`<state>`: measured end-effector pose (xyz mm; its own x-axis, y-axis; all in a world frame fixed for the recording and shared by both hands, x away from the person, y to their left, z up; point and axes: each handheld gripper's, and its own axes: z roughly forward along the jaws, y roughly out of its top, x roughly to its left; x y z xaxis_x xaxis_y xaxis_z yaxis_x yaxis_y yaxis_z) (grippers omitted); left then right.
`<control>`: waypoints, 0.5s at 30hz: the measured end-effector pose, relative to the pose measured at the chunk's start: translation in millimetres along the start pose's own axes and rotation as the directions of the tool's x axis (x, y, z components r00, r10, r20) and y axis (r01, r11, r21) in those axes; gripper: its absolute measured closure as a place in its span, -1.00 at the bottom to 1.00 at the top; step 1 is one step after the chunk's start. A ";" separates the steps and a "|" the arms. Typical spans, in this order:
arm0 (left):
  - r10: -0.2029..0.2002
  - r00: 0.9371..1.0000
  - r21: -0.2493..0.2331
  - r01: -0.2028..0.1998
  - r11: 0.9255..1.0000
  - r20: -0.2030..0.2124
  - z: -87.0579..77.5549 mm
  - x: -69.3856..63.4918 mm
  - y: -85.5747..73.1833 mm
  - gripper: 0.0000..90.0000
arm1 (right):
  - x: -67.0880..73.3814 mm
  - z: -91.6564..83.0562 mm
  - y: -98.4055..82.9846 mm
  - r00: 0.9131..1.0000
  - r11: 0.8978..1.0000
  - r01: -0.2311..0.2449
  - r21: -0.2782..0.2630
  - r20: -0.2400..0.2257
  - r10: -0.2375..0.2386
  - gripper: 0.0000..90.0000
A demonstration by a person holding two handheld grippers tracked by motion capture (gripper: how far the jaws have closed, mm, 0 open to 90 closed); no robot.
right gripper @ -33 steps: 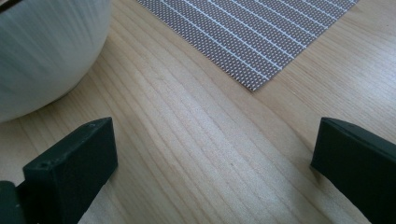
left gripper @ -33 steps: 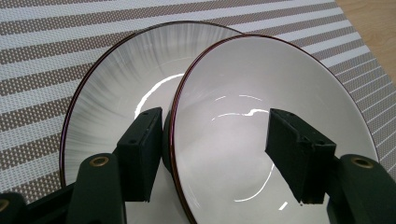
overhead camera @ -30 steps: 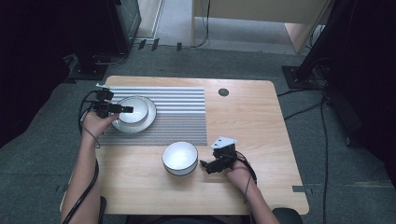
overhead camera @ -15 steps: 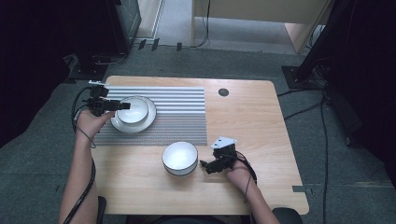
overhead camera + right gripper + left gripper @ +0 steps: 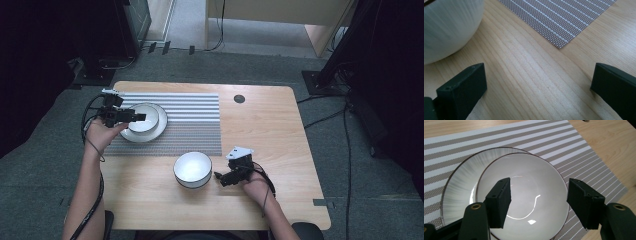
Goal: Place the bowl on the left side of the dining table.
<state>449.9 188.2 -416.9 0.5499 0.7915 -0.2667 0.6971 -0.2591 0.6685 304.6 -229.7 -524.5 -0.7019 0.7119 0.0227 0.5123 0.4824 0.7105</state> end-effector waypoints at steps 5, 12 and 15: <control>0.010 1.000 0.012 -0.010 1.000 0.009 4.9 -5.7 -1.2 -0.21 | 0.0 -0.1 0.0 1.000 1.000 0.001 0.001 -0.001 -0.001 -1.00; 0.037 0.999 0.006 -0.038 0.999 0.022 5.9 -17.3 -1.2 -0.21 | -0.2 -0.3 -0.2 1.000 1.000 0.003 0.001 -0.002 -0.003 -1.00; 0.049 0.998 0.007 -0.049 0.999 0.032 6.5 -22.1 -1.0 -0.21 | -0.2 -0.3 -0.2 1.000 1.000 0.003 0.001 -0.002 -0.003 -1.00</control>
<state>440.1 167.3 -416.2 0.5978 0.7597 -0.2559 0.6723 -0.3013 0.6762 304.6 -230.1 -524.5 -0.7046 0.7092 0.0221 0.5107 0.4853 0.7097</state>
